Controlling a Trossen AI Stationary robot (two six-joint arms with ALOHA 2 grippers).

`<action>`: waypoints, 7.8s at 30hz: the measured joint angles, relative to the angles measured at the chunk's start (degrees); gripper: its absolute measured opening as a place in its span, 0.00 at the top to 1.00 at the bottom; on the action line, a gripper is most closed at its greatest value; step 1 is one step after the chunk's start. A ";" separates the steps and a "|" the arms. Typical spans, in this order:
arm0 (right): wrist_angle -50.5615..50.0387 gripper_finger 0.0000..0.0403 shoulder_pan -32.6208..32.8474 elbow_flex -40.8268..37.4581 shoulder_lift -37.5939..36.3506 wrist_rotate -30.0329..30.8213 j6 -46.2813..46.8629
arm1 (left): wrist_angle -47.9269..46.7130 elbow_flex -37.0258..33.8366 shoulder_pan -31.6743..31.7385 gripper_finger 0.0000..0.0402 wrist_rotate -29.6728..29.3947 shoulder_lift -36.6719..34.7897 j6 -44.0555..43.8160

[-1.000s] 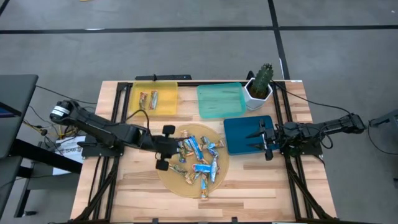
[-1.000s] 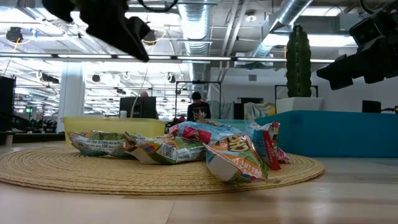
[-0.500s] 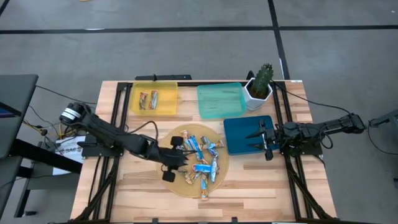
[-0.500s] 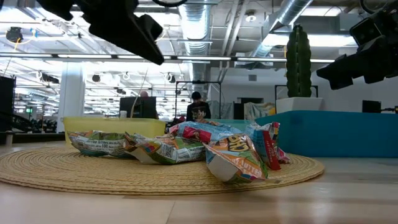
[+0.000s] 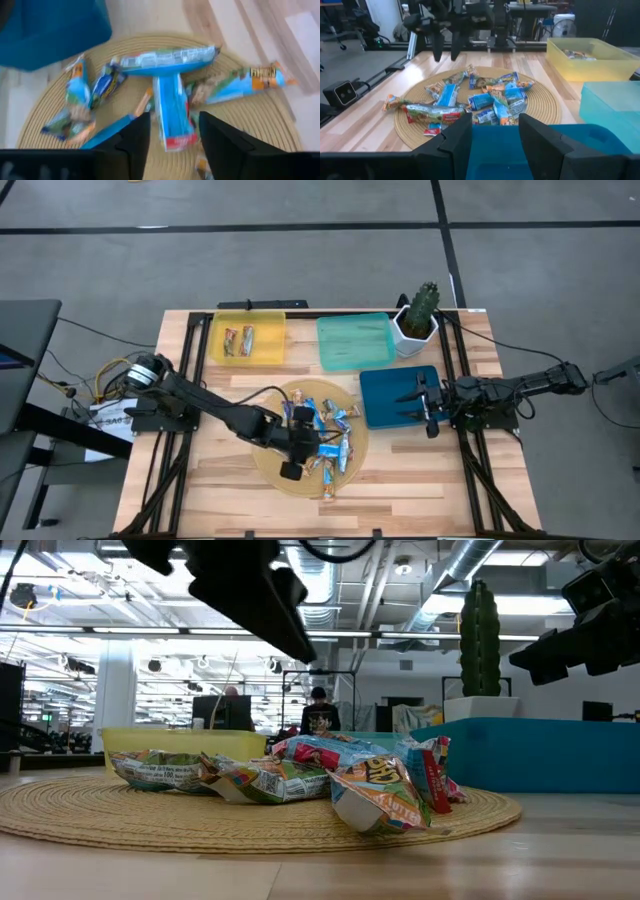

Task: Pick and place Granola Bars by type
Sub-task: Put the red granola bar into the yellow bin, then put the orange granola bar into the green bin

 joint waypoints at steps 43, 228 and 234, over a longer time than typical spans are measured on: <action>0.23 0.62 0.00 0.00 0.02 0.00 0.00 | 1.25 2.71 3.28 0.51 4.83 12.05 3.79; 0.37 0.62 0.00 -0.02 0.02 0.00 0.00 | 35.06 -40.96 15.19 0.64 10.51 -29.76 12.75; 0.38 0.62 -0.01 0.00 0.01 -0.01 0.00 | 30.38 -40.93 9.47 0.64 10.01 -29.74 11.37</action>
